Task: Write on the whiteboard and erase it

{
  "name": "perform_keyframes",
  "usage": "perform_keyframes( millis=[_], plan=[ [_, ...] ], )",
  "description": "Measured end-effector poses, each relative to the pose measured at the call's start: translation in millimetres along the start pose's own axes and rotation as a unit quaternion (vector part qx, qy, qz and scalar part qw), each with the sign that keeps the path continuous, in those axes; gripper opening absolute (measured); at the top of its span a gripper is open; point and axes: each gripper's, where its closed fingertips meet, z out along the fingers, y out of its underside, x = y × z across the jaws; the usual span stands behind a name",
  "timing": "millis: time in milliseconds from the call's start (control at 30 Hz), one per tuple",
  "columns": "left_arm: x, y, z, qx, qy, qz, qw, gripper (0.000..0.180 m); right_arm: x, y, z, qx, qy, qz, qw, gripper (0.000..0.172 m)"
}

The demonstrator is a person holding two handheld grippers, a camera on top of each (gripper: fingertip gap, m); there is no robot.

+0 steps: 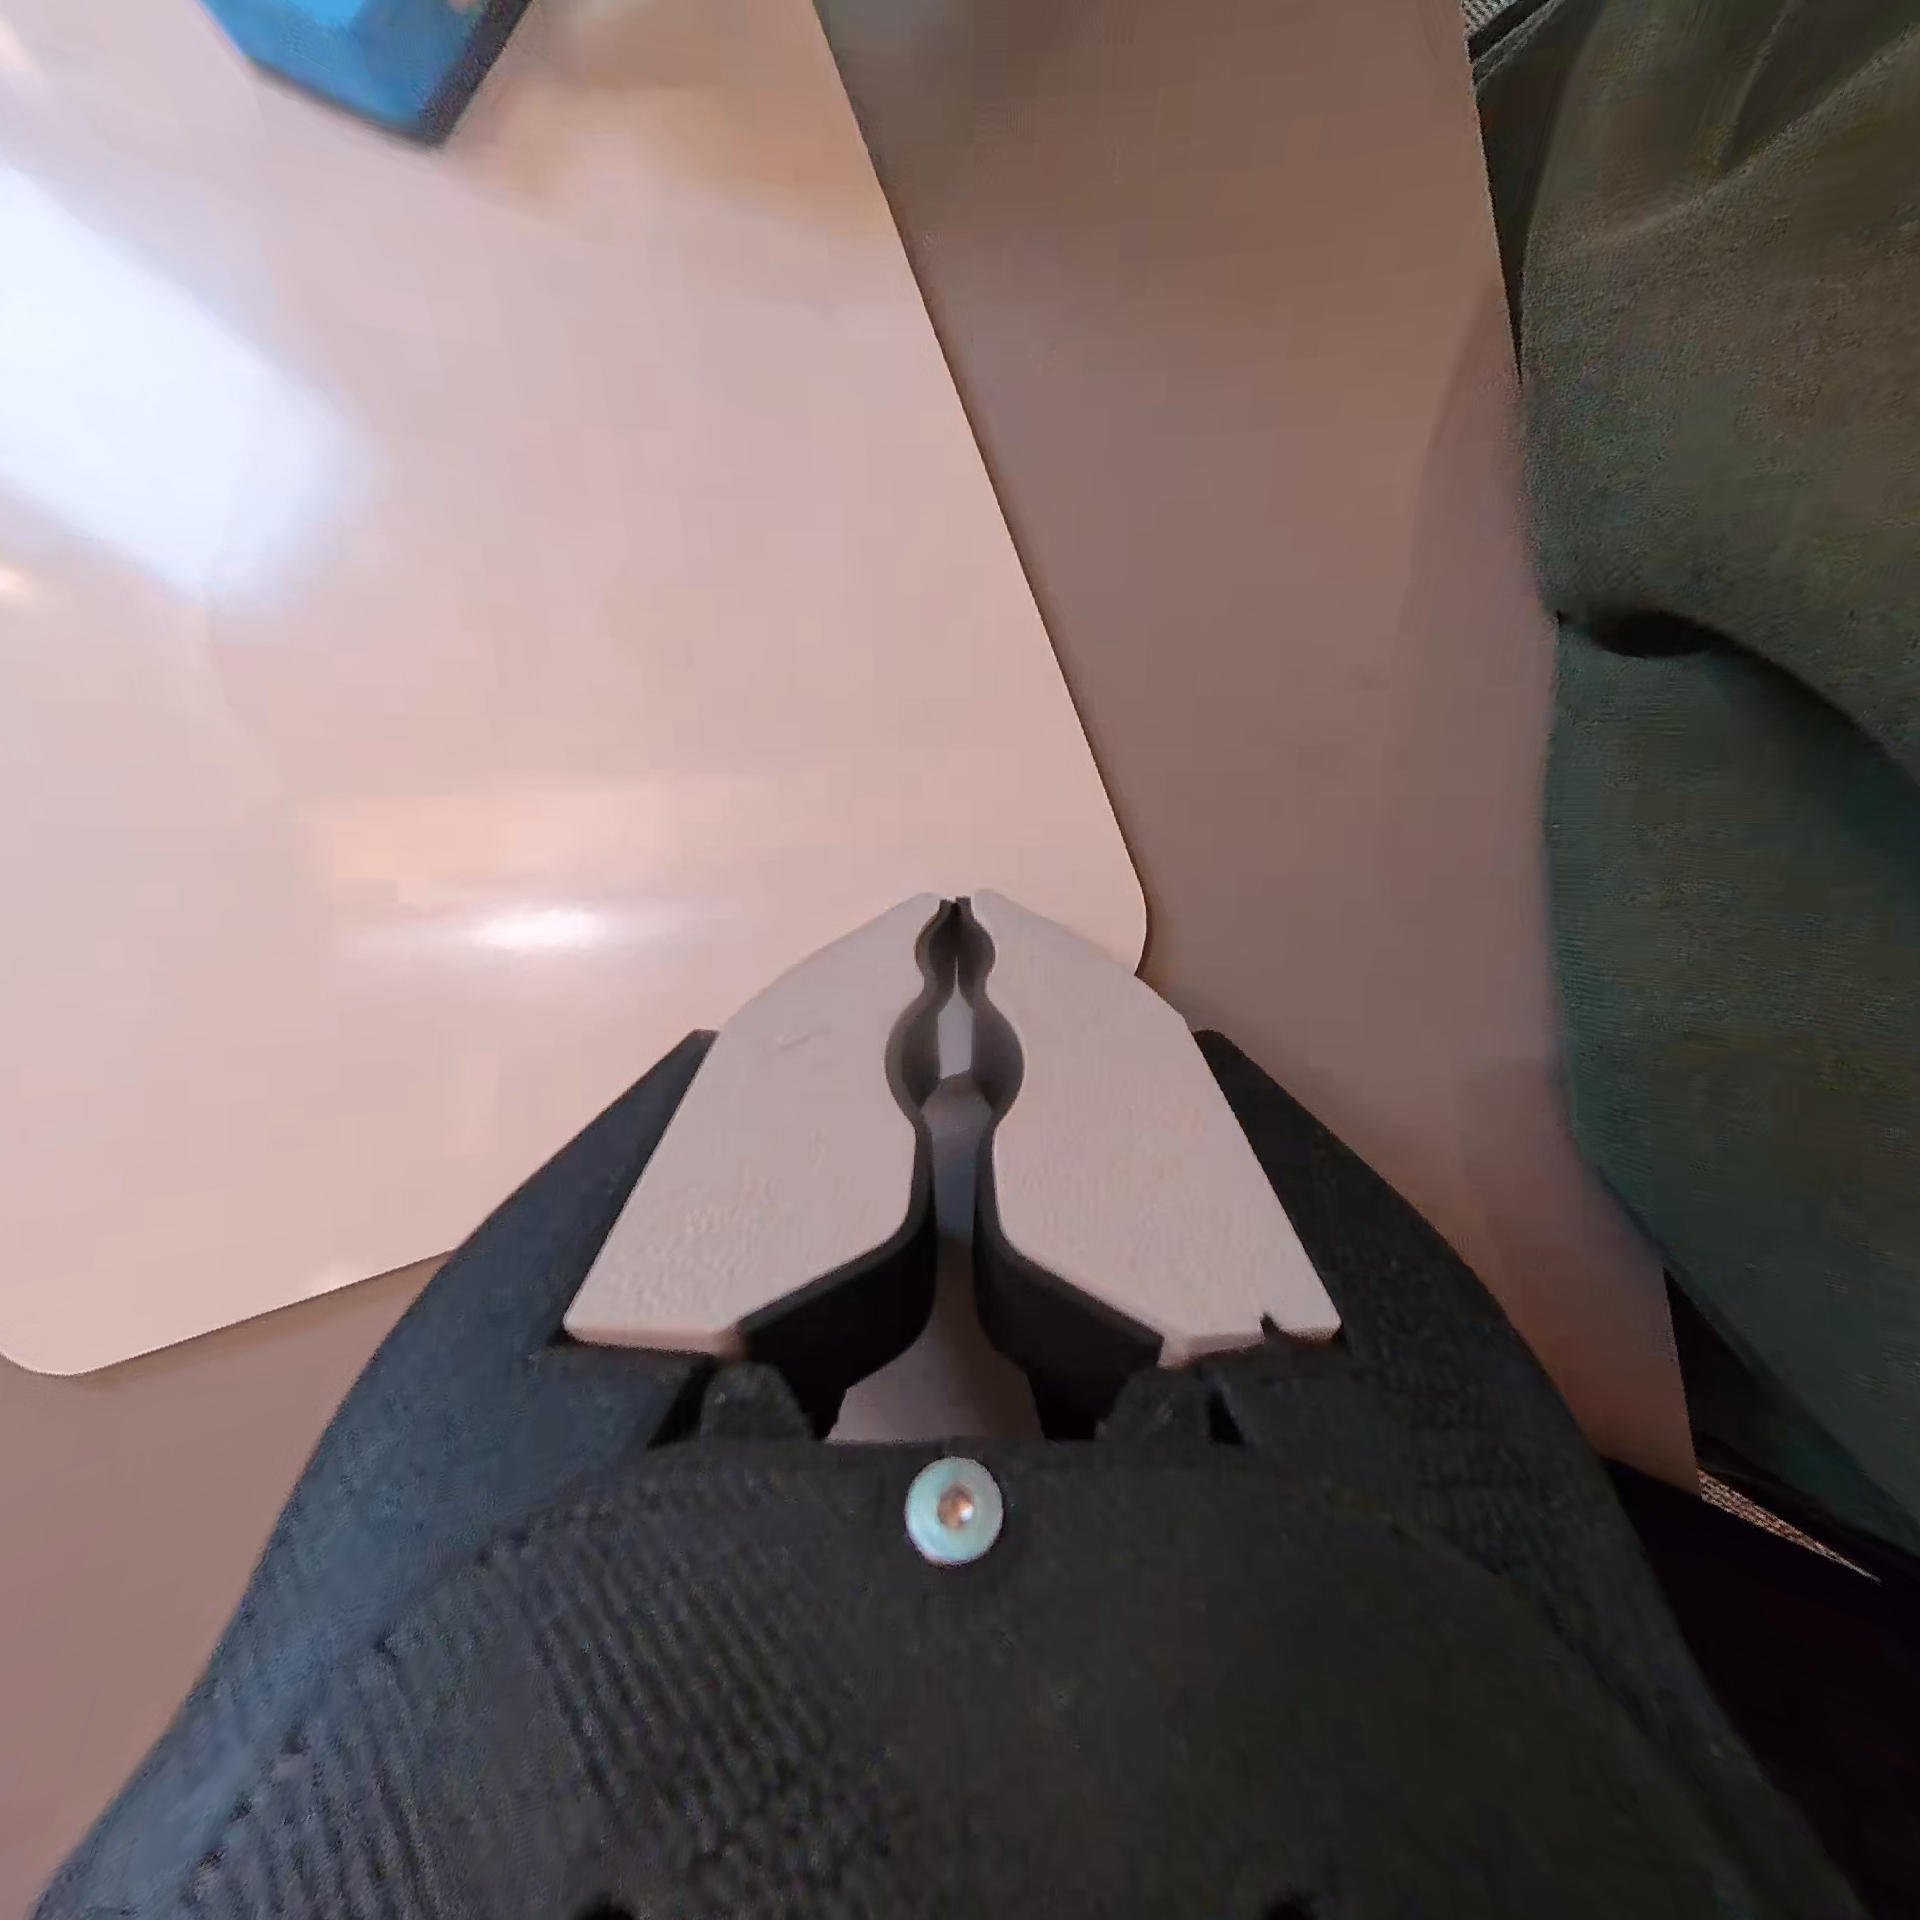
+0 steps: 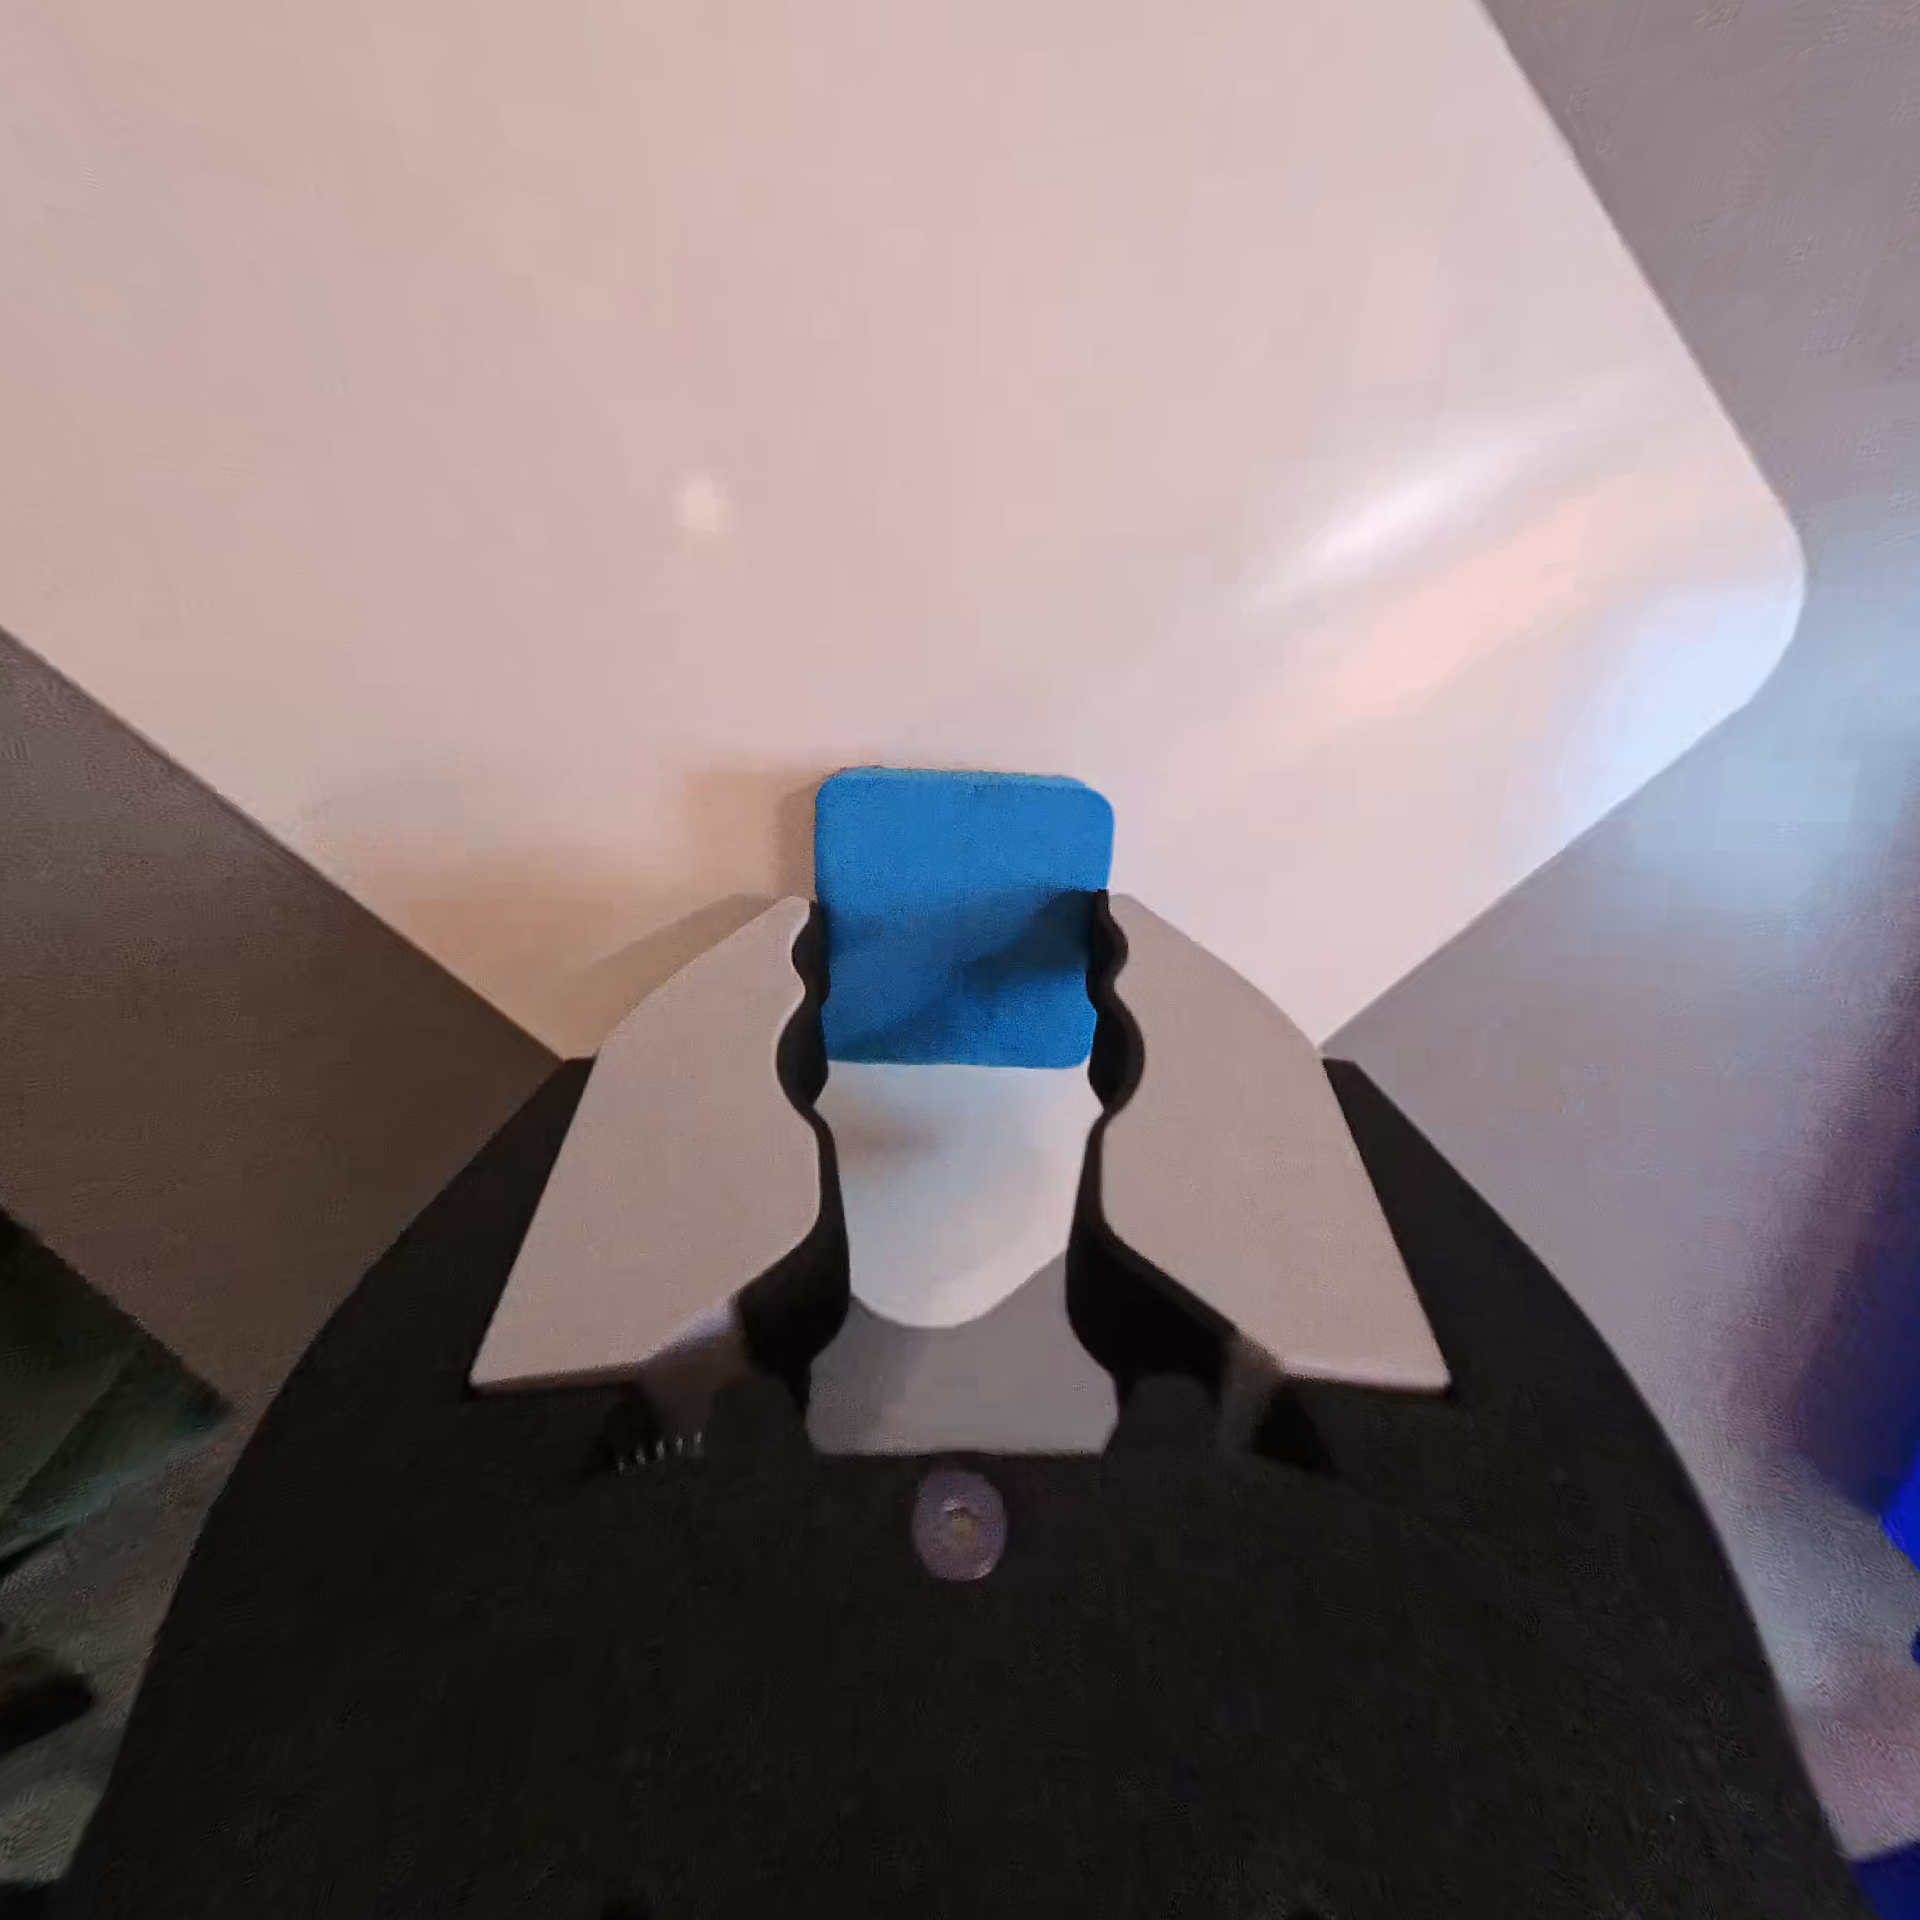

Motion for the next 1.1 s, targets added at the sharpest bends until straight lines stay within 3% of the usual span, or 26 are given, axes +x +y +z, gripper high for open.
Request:
perform_keyframes(
  millis=[100, 167, 233, 300, 367, 467, 567, 633, 733, 800, 867, 933, 1000, 1100],
  plan=[
    [-1, -1, 1, 0.006, 0.011, -0.008, 1.000, 0.000, -49, 10, -4, -0.017, -0.029, -0.077, 0.997, 0.049],
    [-1, -2, 1, 0.010, 0.022, -0.012, 1.000, 0.000, -88, -12, 2, 0.004, -0.045, -0.129, 0.991, 0.049],
    [-1, -2, 1, 0.013, 0.024, -0.013, 1.000, 0.000, -101, -40, 9, 0.019, -0.051, -0.156, 0.986, 0.049],
    [0, -1, 1, 0.013, 0.019, -0.011, 1.000, 0.000, -76, -69, 18, 0.038, -0.041, -0.136, 0.989, 0.049],
    [0, 0, 0, 0.008, 0.009, -0.005, 1.000, 0.000, -18, -84, 24, 0.049, -0.018, -0.064, 0.997, 0.049],
    [-1, 1, -1, 0.003, -0.001, 0.001, 1.000, 0.000, 85, -61, 18, 0.039, 0.035, 0.055, 0.997, 0.049],
    [-1, 0, 0, 0.010, 0.007, -0.004, 1.000, 0.000, 116, -24, 9, 0.057, 0.031, 0.118, 0.991, 0.049],
    [-1, 0, 0, 0.016, 0.014, -0.012, 1.000, 0.000, 87, -9, 4, 0.056, 0.026, 0.088, 0.994, 0.049],
    [-1, -2, 2, 0.018, 0.021, -0.015, 1.000, 0.000, -7, -3, 1, 0.022, -0.018, -0.038, 0.999, 0.049],
    [-1, -3, 2, 0.016, 0.022, -0.014, 1.000, 0.000, -65, -7, 1, 0.005, -0.045, -0.130, 0.990, 0.049],
    [0, -3, 2, 0.015, 0.020, -0.012, 1.000, 0.000, -89, -19, 4, 0.004, -0.051, -0.174, 0.983, 0.049],
    [2, -3, 2, 0.013, 0.017, -0.008, 1.000, 0.000, -67, -37, 9, 0.020, -0.051, -0.137, 0.989, 0.049],
    [2, -3, 2, 0.009, 0.008, -0.003, 1.000, 0.000, -7, -53, 15, 0.047, -0.025, -0.052, 0.997, 0.049],
    [1, -2, 1, 0.004, -0.004, 0.003, 1.000, 0.000, 90, -49, 15, 0.068, 0.015, 0.066, 0.995, 0.049]
  ],
)
